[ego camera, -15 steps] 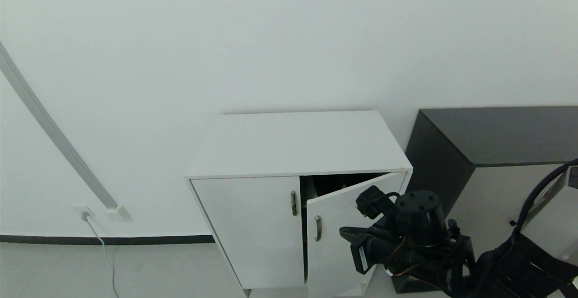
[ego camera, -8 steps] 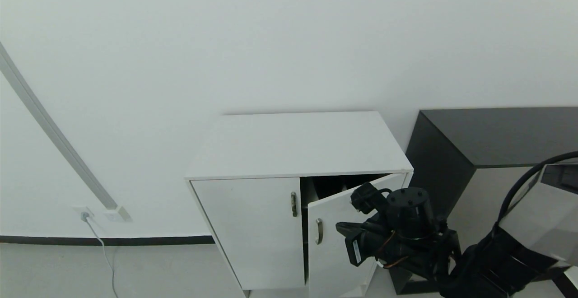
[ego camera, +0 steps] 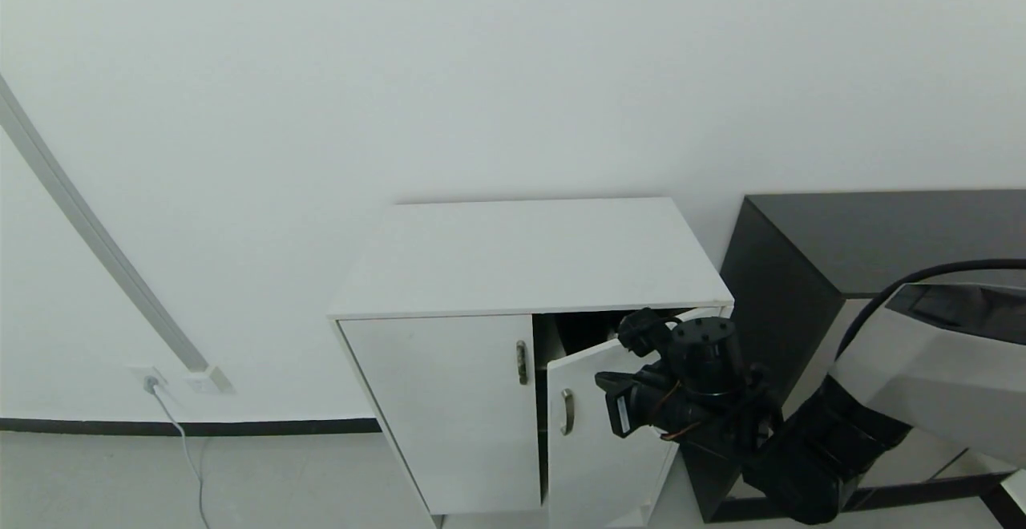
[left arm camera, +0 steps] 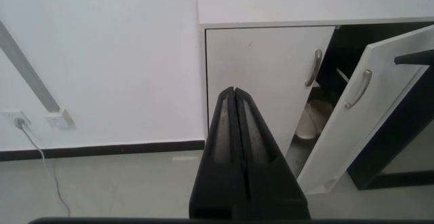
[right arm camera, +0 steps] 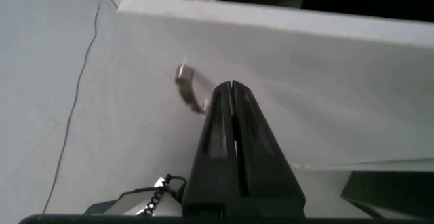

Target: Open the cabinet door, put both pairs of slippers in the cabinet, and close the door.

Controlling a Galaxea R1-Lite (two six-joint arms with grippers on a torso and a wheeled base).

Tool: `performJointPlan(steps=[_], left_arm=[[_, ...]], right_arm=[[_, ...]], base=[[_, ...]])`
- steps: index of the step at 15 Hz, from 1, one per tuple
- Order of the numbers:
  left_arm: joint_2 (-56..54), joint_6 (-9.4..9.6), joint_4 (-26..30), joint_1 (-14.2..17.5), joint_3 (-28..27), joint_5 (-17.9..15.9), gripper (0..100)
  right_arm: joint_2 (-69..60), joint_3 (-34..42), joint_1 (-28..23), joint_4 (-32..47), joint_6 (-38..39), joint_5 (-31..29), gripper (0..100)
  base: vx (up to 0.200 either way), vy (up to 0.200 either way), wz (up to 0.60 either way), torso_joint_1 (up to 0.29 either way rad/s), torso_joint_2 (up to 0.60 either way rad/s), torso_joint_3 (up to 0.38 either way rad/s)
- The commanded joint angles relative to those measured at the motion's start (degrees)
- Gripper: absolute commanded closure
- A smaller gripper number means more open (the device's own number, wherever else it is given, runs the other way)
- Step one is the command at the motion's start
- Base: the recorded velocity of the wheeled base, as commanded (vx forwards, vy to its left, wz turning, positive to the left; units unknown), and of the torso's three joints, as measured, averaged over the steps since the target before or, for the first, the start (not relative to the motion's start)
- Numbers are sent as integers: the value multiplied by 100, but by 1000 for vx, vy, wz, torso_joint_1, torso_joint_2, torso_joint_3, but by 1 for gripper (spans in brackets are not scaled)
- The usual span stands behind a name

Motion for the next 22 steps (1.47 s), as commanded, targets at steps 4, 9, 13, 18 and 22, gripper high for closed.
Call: performJointPlan(steps=[4, 9, 13, 18, 22], left_arm=[[7, 2, -1, 1, 5, 2, 100], [7, 2, -1, 1, 5, 2, 100], [7, 2, -1, 1, -4, 2, 100], [7, 2, -1, 1, -4, 2, 100], [7, 2, -1, 1, 5, 2, 100]], right_arm=[[570, -616, -223, 4, 2, 6, 100], [913, -1002, -355, 13, 2, 6, 100], [1229, -1415, -416, 22, 2, -3, 100], [1361, -1908, -452, 382, 2, -3, 100], [1379, -1916, -487, 391, 2, -3, 100]], base=[[0, 0, 0, 0, 0, 0], [0, 0, 0, 0, 0, 0], [0, 0, 0, 0, 0, 0], [0, 0, 0, 0, 0, 0], [0, 0, 0, 0, 0, 0]])
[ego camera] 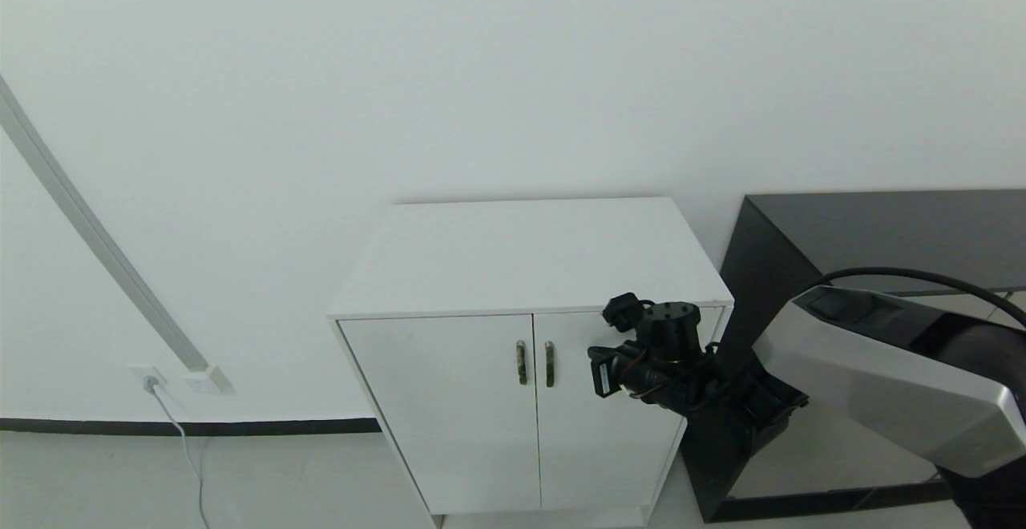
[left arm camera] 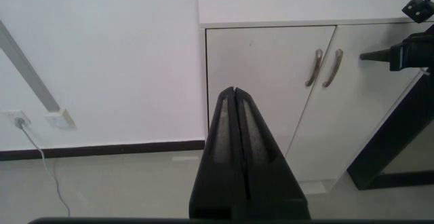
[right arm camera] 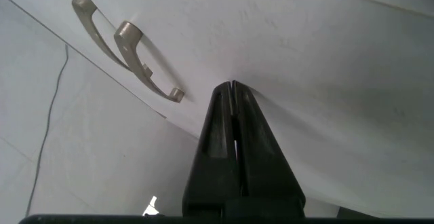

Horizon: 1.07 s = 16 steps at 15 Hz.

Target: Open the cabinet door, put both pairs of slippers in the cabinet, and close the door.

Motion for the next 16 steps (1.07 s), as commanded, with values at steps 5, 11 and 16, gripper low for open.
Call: performJointPlan(steps=[5, 11, 16], left_arm=[[7, -7, -1, 1, -6, 11, 100], [7, -7, -1, 1, 2, 2, 100], [7, 2, -1, 1, 2, 2, 100]], right_arm=[[22, 14, -5, -22, 11, 2, 100], [40, -12, -32, -30, 11, 2, 100], [66, -109, -40, -22, 11, -86, 100]], base=[[0, 0, 0, 0, 0, 0], [0, 0, 0, 0, 0, 0], [0, 0, 0, 0, 0, 0]])
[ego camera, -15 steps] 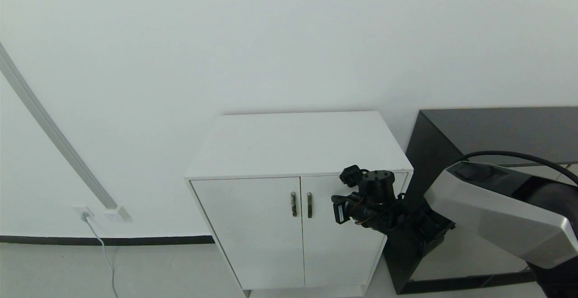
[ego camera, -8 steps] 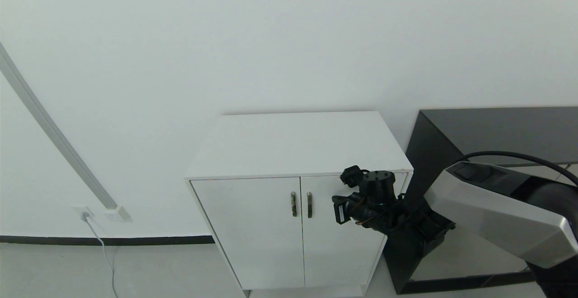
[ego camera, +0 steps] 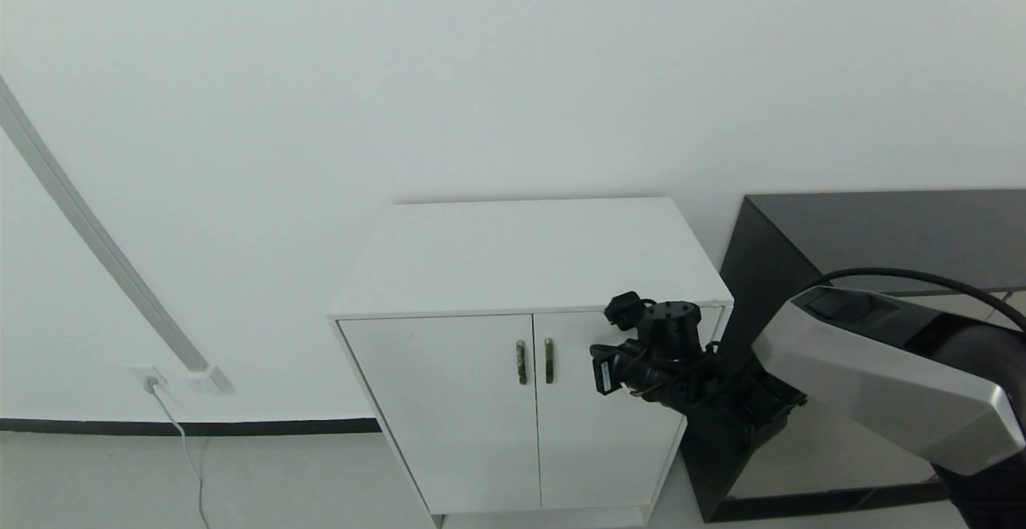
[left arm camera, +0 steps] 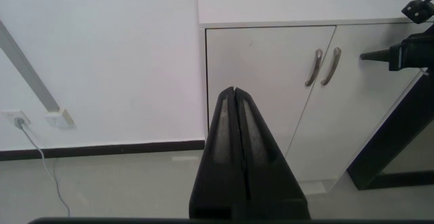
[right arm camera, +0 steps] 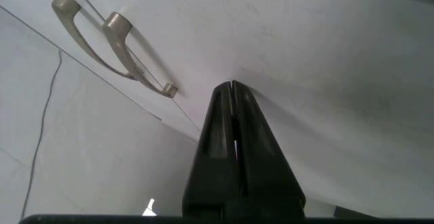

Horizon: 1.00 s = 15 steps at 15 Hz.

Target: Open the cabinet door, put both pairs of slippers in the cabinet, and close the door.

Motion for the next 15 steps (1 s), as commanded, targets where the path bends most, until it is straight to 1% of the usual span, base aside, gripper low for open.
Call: performJointPlan(steps=[1, 4, 7, 11, 13, 15], left_arm=[[7, -3, 1, 1, 2, 4, 100], [7, -3, 1, 1, 2, 4, 100], [7, -3, 1, 1, -6, 4, 100], [7, 6, 1, 1, -6, 4, 100], [7, -3, 1, 1, 2, 4, 100], [7, 6, 1, 1, -6, -4, 100]], right_arm=[[29, -56, 4, -7, -3, -3, 100], [-42, -12, 4, -16, 6, -3, 100], [-903, 911, 109, -77, 6, -3, 100], [-2388, 2369, 109, -438, 50, -38, 100], [-3188, 3011, 30, -438, 50, -425, 100], [-3865, 3591, -225, -411, 32, -1031, 100]], base=[[0, 0, 0, 0, 0, 0], [0, 0, 0, 0, 0, 0], [0, 0, 0, 0, 0, 0], [0, 0, 0, 0, 0, 0], [0, 0, 0, 0, 0, 0], [0, 0, 0, 0, 0, 0]])
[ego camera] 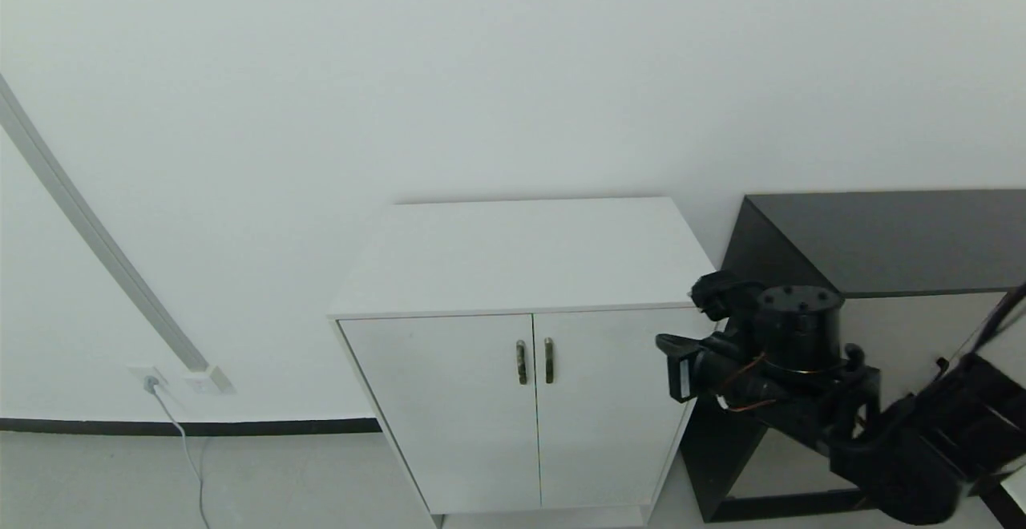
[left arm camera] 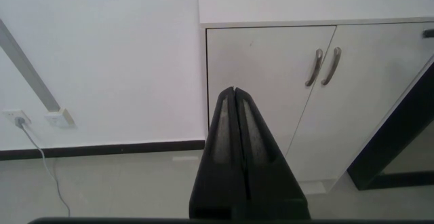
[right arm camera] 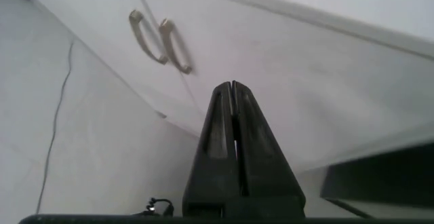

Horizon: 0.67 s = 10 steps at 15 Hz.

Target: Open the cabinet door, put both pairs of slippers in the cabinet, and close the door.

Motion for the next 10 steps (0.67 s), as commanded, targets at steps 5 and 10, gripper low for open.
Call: performJointPlan(steps=[5, 10], left_arm=[[7, 3, -1, 1, -4, -1, 100], [7, 3, -1, 1, -4, -9, 100]], right_arm=[[-2230, 1926, -1214, 7, -33, -1432, 100], [-3803, 2813, -1742, 710, -42, -1459, 100]], base=[[0, 0, 0, 0, 0, 0], [0, 0, 0, 0, 0, 0]])
